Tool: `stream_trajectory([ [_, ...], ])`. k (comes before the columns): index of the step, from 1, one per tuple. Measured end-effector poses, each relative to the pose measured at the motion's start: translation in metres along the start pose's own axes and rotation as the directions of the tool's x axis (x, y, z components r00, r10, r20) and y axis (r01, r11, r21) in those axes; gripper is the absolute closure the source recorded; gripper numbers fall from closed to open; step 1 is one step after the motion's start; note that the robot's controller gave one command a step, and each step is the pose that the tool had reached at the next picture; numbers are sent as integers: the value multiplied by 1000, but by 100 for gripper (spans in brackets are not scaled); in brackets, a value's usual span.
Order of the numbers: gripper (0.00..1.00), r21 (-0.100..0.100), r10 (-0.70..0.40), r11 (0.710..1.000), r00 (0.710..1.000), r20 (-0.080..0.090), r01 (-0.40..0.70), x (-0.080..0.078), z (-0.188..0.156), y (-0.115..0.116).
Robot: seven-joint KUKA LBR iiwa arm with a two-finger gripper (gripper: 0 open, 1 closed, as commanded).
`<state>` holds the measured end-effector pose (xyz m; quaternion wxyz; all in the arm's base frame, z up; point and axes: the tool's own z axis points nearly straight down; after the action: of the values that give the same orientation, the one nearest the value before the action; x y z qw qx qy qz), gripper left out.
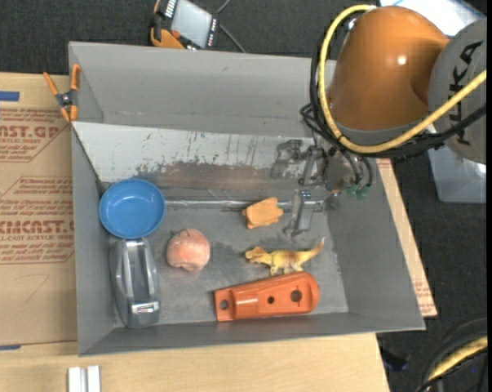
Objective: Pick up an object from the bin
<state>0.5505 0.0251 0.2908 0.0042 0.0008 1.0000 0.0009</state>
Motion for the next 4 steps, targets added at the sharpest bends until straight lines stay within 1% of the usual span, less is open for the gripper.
stream_trajectory([
  [1,0,1,191,982,982,-5,-191,-28,49,-5],
  [2,0,-1,28,1000,1000,-1,-28,13,48,20],
  [3,0,1,181,983,983,-5,-181,7,81,-37],
  [4,0,-1,37,999,999,1,-37,7,77,-1],
])
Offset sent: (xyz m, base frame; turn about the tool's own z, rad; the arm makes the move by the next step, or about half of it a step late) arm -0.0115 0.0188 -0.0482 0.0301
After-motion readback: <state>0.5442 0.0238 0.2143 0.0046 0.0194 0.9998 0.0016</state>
